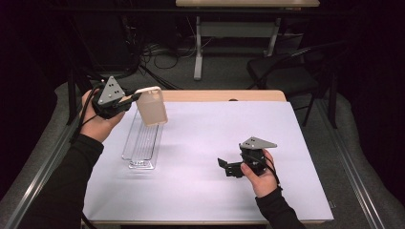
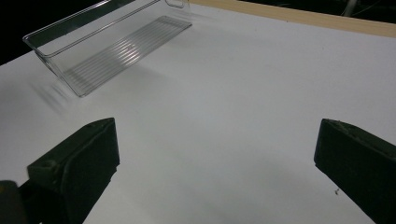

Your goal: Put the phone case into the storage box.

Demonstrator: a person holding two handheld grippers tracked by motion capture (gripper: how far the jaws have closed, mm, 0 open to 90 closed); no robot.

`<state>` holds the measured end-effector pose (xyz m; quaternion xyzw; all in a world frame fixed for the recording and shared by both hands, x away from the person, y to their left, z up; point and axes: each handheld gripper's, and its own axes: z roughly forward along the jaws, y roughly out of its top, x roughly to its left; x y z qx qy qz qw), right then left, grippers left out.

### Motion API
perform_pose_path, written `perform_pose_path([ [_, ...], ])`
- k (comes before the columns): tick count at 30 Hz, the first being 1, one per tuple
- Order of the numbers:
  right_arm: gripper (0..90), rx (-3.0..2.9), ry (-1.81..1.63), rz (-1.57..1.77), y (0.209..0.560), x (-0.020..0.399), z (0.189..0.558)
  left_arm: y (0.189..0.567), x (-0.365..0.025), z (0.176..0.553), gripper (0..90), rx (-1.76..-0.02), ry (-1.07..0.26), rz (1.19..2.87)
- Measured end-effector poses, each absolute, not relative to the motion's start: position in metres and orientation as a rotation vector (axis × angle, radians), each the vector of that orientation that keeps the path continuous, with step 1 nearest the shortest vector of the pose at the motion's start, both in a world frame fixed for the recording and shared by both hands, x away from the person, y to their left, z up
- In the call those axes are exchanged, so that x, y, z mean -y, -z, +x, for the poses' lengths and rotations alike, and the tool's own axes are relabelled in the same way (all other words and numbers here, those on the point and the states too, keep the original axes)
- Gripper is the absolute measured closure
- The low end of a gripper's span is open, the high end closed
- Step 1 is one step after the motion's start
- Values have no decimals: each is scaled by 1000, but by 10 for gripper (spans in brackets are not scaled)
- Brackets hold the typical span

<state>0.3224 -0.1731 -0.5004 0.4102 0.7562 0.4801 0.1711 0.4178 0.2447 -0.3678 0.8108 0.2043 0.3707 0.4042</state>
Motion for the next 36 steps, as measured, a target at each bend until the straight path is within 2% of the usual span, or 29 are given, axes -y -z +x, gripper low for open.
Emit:
perform_pose_path([
  [15,0,-2161,-1333,1165,502,173,322,367,-257,428,786,-539,-968,2051],
  [36,0,-2144,-1297,1184,508,176,321,373,-261,457,786,-453,-1043,2105],
])
